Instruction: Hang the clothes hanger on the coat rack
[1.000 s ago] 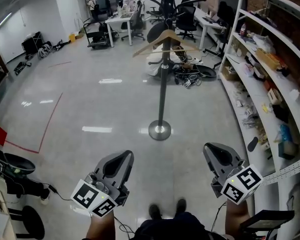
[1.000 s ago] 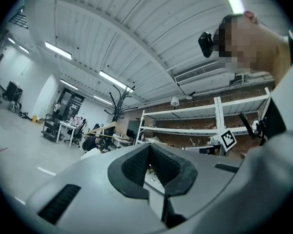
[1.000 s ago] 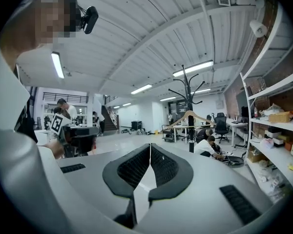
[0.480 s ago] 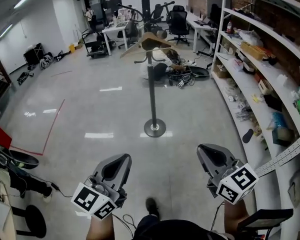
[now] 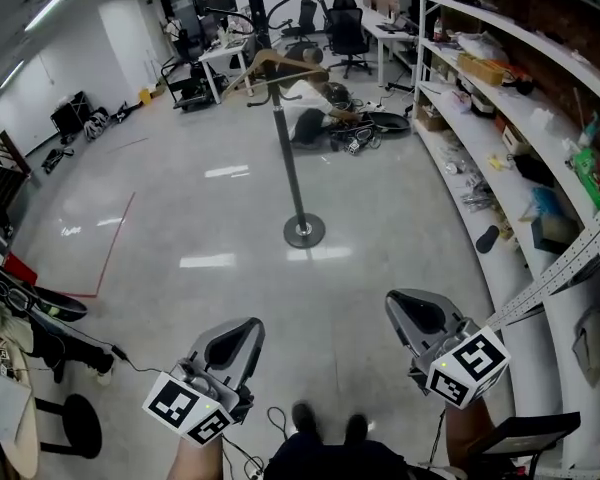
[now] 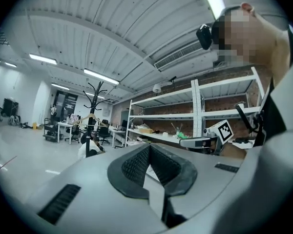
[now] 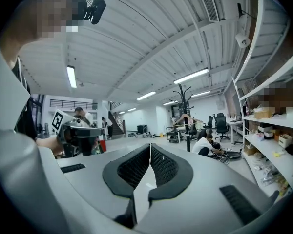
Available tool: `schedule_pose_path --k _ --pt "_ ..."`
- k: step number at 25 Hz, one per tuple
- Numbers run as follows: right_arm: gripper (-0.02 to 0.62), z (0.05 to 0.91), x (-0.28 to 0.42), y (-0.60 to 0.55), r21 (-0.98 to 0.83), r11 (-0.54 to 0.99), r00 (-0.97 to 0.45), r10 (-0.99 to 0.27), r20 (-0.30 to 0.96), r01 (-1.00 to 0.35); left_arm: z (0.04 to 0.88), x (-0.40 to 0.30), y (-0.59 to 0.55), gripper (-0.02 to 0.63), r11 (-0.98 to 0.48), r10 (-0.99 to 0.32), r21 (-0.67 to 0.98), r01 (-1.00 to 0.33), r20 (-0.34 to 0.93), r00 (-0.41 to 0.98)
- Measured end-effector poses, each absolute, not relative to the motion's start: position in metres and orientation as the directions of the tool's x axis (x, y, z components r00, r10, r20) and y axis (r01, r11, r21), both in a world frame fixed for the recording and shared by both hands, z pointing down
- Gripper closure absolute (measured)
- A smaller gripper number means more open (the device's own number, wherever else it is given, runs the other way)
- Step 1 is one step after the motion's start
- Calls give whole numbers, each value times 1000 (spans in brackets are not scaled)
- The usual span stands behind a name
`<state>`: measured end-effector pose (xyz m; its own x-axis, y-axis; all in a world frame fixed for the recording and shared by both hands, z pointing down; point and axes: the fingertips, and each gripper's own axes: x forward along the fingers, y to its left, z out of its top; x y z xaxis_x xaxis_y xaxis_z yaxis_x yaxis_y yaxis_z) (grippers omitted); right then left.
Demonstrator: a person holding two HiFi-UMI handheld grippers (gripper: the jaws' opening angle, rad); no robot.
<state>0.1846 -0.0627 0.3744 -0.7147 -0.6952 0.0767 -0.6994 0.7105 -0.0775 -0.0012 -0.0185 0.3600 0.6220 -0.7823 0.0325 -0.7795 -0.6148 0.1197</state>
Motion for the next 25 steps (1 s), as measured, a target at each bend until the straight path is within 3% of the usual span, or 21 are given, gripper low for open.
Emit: schedule_pose_path --k 7,17,25 --pt "587 365 156 -5 -56 718 -721 -691 61 -693 363 -21 53 606 -608 -786 183 -772 -8 618" --pt "588 375 78 106 -79 658 -663 -743 89 -749 389 -108 166 604 -616 -777 208 -760 -1 629" --pt "588 364 69 177 -37 650 -649 -751 121 -759 381 -115 229 605 -643 -755 237 -728 -37 655"
